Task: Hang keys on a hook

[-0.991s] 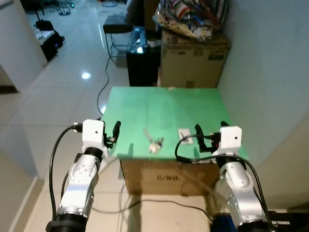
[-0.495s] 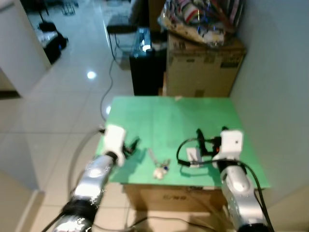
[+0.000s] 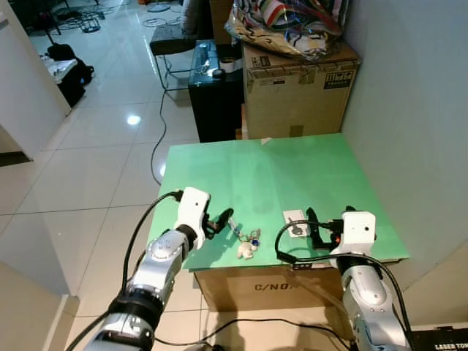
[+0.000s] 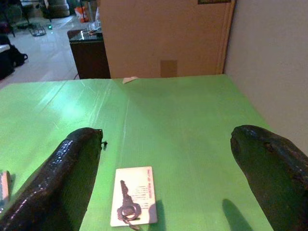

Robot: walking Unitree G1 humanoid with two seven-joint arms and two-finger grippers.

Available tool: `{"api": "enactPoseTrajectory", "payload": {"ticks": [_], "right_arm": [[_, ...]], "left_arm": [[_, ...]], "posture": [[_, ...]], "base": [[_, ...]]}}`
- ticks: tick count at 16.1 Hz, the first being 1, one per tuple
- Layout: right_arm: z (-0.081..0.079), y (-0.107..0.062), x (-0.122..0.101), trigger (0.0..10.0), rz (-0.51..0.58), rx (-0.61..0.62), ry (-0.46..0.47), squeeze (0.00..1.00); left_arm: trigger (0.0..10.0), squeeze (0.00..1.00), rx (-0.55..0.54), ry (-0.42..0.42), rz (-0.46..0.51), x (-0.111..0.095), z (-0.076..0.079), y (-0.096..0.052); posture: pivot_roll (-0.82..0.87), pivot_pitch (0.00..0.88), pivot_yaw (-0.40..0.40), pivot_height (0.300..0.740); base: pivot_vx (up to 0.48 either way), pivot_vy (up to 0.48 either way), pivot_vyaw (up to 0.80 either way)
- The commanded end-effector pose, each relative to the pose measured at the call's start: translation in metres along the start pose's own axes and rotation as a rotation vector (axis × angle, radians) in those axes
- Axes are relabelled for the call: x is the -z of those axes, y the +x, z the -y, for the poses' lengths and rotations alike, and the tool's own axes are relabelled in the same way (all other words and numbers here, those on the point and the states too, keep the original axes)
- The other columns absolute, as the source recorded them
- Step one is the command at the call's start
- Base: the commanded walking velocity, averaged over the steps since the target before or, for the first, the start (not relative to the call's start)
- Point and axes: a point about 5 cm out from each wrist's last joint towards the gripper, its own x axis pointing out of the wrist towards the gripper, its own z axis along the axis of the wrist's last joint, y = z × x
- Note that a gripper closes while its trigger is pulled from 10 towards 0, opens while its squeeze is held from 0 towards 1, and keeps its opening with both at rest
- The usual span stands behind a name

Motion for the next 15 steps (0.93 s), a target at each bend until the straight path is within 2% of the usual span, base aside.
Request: {"api": "enactPoseTrajectory", "payload": {"ticks": [1,4,5,7,8,10,12,15], "right_arm": [[-0.001,0.002,-0.006,10.0,0.028,-0.017,-0.005,0.00],[0.004,0.002,-0.010,10.0,0.025,-0.052,-0.035,0.00],[0.007,0.001,-0.012,10.0,0.023,-0.071,-0.052,0.00],[0.011,0.000,-0.013,10.0,0.022,-0.085,-0.068,0.00],[0.012,-0.001,-0.014,10.0,0.018,-0.095,-0.075,0.00],[0.009,0.001,-0.012,10.0,0.011,-0.109,-0.070,0.00],[0.003,0.002,-0.010,10.0,0.002,-0.115,-0.055,0.00],[-0.003,0.001,-0.006,10.0,-0.007,-0.109,-0.037,0.00]], "left_arm": [[10.0,0.00,-0.044,-0.031,0.045,-0.004,-0.004,-0.002],[10.0,0.00,-0.144,-0.074,0.132,-0.015,-0.006,0.002],[10.0,0.00,-0.161,-0.132,0.149,-0.019,-0.002,0.008],[10.0,0.00,-0.142,-0.153,0.139,-0.021,0.007,0.015],[10.0,0.00,-0.077,-0.145,0.103,-0.017,0.025,0.023],[10.0,0.00,-0.048,-0.103,0.026,-0.006,0.038,0.025],[10.0,0.00,-0.104,-0.083,-0.018,0.002,0.031,0.024],[10.0,0.00,-0.139,-0.052,-0.033,0.007,0.026,0.018]], "posture": [[-0.17,0.035,0.086,0.740],[-0.17,0.054,0.025,0.740],[-0.17,0.072,-0.007,0.740],[-0.17,0.087,-0.024,0.740],[-0.18,0.100,-0.034,0.740],[-0.18,0.116,-0.033,0.740],[-0.18,0.123,-0.024,0.740],[-0.17,0.126,-0.008,0.740]], "base": [[0.000,0.000,0.00],[0.000,0.000,0.00],[0.000,0.000,0.00],[0.000,0.000,0.00],[0.000,0.000,0.00],[0.000,0.000,0.00],[0.000,0.000,0.00],[0.000,0.000,0.00]]}}
